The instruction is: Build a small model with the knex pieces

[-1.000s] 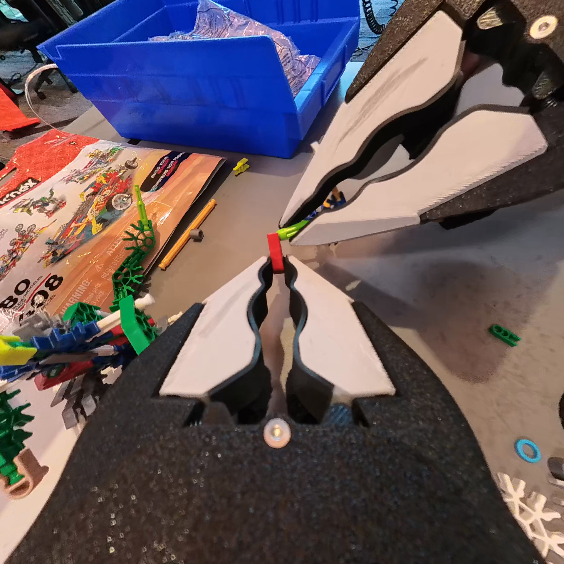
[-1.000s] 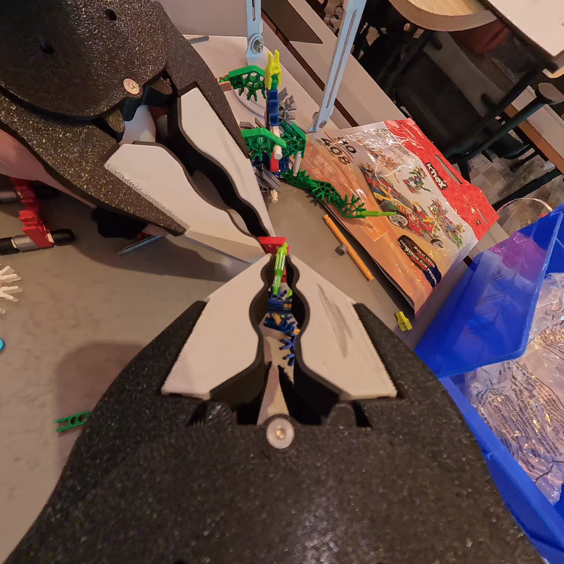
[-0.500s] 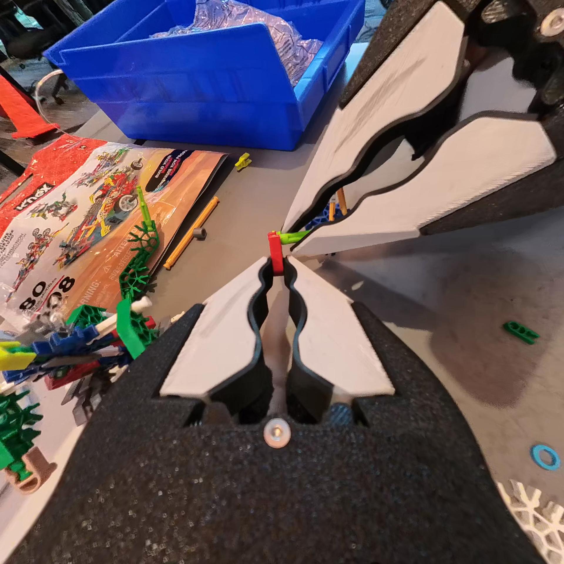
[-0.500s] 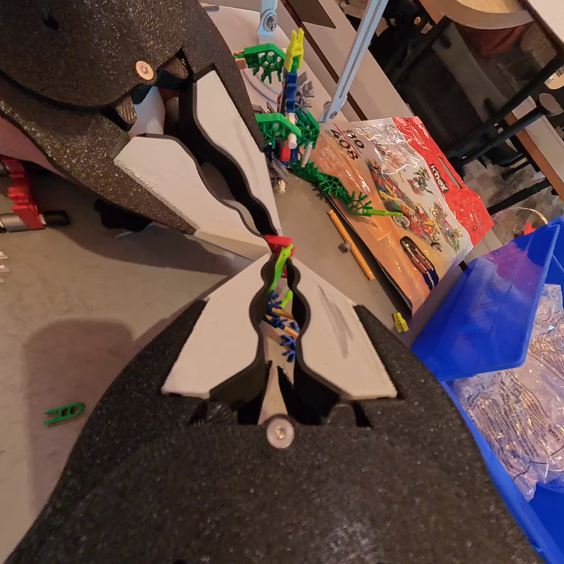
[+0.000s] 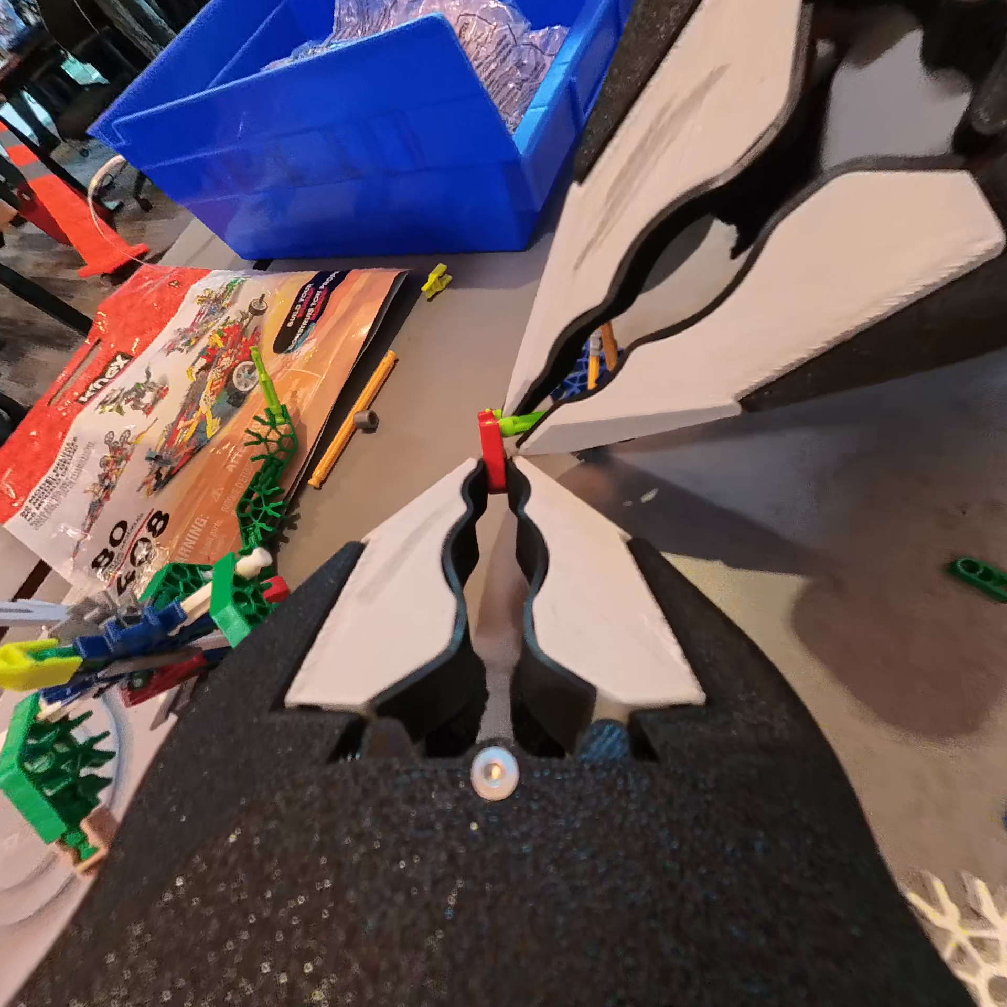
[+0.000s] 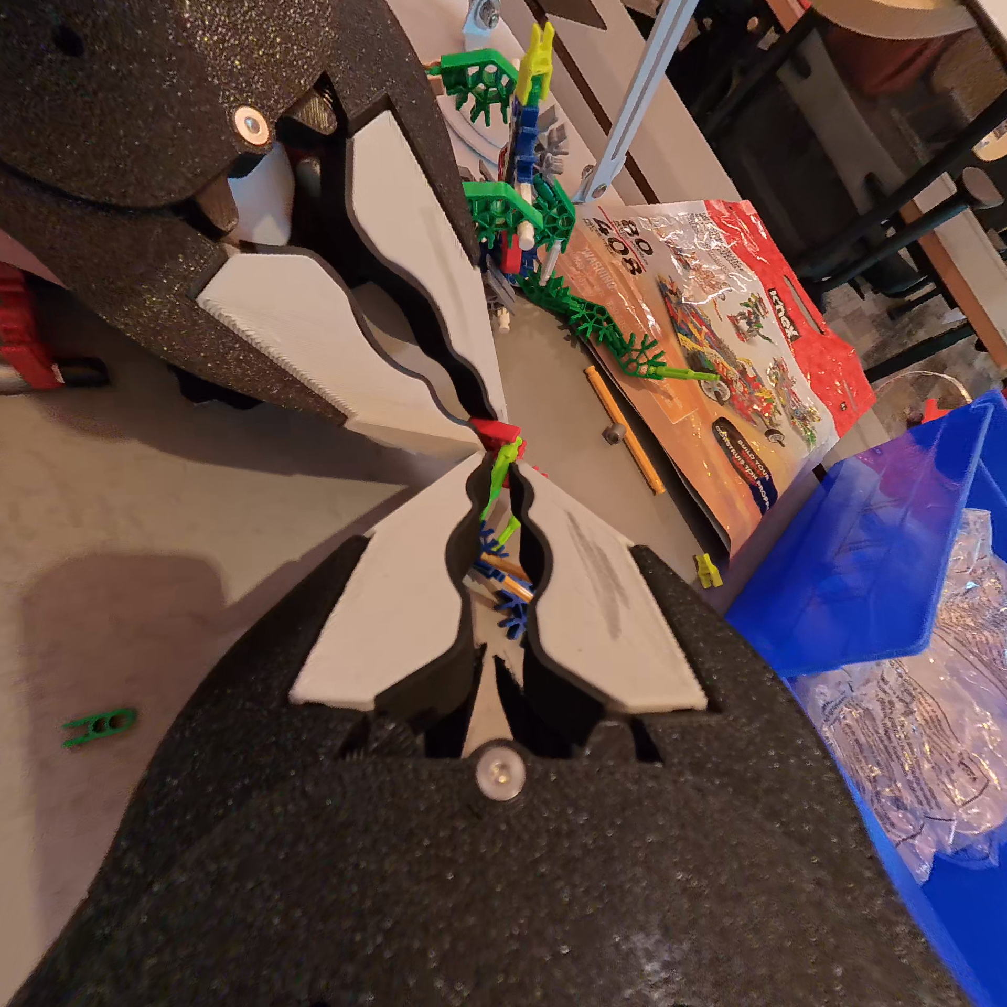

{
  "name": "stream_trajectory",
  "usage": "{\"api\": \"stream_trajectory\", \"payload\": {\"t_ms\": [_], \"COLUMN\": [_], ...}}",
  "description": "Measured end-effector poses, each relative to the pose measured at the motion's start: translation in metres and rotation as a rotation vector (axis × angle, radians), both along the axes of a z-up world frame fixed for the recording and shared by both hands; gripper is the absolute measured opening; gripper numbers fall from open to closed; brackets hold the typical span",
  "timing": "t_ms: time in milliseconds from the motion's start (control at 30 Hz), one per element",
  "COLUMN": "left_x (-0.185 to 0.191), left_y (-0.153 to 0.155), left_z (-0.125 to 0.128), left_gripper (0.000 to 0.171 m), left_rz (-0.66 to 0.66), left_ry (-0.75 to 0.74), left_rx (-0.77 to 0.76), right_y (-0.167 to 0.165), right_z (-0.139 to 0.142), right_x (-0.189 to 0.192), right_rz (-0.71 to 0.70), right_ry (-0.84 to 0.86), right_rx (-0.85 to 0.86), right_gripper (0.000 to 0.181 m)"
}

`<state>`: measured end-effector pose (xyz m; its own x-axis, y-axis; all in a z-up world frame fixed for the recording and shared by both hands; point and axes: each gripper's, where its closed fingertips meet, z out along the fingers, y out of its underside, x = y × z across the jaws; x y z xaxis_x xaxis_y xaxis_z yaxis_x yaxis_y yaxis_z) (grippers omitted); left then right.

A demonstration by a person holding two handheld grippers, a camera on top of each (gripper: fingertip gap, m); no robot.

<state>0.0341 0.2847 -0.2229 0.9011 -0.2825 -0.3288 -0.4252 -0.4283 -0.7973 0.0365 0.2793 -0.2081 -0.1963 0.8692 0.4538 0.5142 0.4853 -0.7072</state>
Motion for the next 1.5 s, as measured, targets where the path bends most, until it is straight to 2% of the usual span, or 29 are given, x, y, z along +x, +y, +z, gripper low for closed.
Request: {"api": "stream_trajectory", "payload": {"t_ms": [133, 433, 600, 900, 1033, 1133, 1267, 1500], "left_x": [0.006, 0.012, 0.009, 0.011, 0.011, 0.014, 0.01, 0.017], "left_y": [-0.003, -0.014, -0.014, -0.018, -0.018, -0.02, -0.02, -0.023], "left_z": [-0.006, -0.009, -0.009, -0.003, 0.002, 0.001, 0.005, 0.0], "left_gripper": [0.007, 0.011, 0.012, 0.011, 0.02, 0.019, 0.029, 0.029], "left_rz": [-0.049, -0.178, -0.201, -0.249, -0.251, -0.269, -0.261, -0.311], "left_ry": [-0.018, 0.165, 0.294, 0.373, 0.4, 0.414, 0.452, 0.546], "left_rx": [-0.052, -0.028, 0.006, 0.064, 0.091, 0.091, 0.099, 0.091], "right_y": [0.001, -0.01, -0.013, -0.015, -0.017, -0.019, -0.021, -0.028], "right_z": [-0.002, -0.002, -0.002, 0.003, 0.004, 0.003, 0.002, -0.002], "right_x": [0.003, 0.009, 0.01, 0.013, 0.015, 0.015, 0.016, 0.018], "right_rz": [0.011, 0.101, 0.118, 0.137, 0.153, 0.163, 0.176, 0.208], "right_ry": [-0.014, -0.024, -0.031, -0.021, -0.022, -0.028, -0.032, -0.056], "right_rx": [-0.016, -0.057, -0.061, -0.079, -0.087, -0.087, -0.088, -0.078], "right_gripper": [0.003, 0.003, 0.003, 0.003, 0.003, 0.003, 0.003, 0.003]}}
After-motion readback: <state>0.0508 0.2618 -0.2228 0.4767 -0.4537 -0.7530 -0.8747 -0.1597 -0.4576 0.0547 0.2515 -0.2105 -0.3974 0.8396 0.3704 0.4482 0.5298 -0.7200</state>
